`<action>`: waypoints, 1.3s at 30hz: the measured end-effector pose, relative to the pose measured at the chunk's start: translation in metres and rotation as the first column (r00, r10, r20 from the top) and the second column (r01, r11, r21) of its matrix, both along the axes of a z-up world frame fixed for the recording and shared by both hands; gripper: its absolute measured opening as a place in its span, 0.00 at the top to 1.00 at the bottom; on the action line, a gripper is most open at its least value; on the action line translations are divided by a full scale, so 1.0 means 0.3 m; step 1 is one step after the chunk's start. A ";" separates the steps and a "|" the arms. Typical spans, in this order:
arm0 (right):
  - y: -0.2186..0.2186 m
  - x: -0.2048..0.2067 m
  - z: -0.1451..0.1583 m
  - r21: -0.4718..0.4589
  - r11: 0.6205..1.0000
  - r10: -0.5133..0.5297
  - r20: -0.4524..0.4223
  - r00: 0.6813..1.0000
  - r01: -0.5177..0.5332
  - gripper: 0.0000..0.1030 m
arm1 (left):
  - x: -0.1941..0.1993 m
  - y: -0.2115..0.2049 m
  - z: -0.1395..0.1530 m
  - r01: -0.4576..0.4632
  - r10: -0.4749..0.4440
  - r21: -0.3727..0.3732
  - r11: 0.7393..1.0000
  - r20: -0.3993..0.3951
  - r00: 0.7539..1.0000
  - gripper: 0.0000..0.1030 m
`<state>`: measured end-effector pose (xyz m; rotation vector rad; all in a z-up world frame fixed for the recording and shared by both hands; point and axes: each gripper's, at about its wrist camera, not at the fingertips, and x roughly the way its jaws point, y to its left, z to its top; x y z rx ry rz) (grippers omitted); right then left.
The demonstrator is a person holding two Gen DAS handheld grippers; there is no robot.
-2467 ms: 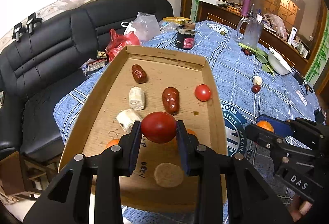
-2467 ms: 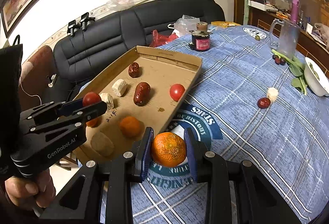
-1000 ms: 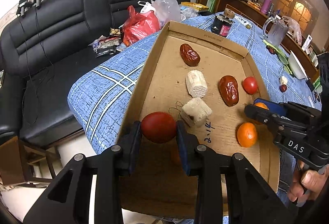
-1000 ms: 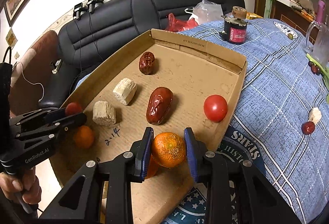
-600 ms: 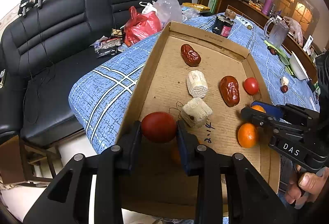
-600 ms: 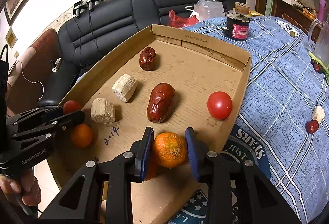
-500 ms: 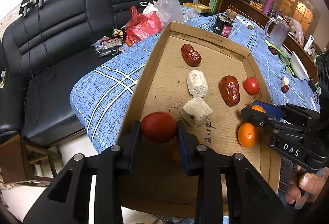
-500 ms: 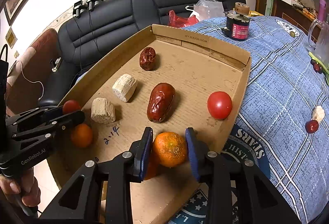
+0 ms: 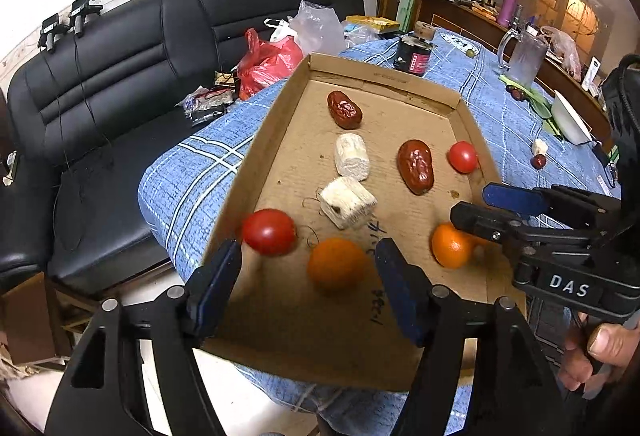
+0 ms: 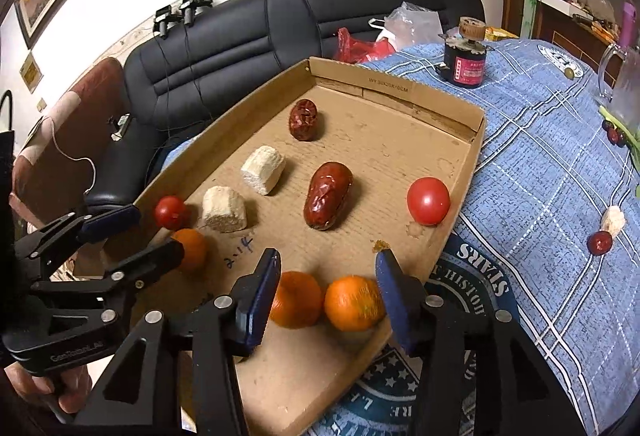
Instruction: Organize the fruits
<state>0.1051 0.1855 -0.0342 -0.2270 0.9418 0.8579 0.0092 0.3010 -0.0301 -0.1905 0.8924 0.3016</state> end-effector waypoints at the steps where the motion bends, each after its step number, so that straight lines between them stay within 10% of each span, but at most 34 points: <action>1: -0.004 -0.006 0.004 0.001 1.000 0.007 0.003 1.000 -0.007 0.51 | -0.006 -0.004 0.001 0.001 -0.001 0.001 1.000 0.001 1.000 0.33; 22: -0.141 -0.182 0.080 0.036 0.968 0.245 0.109 0.963 -0.250 0.13 | -0.195 -0.175 0.081 0.051 -0.060 0.144 0.988 0.059 0.996 0.20; 39: -0.196 -0.354 0.087 -0.064 0.893 0.449 0.184 0.874 -0.445 0.11 | -0.295 -0.276 0.098 0.079 -0.092 0.181 0.980 0.065 0.994 0.20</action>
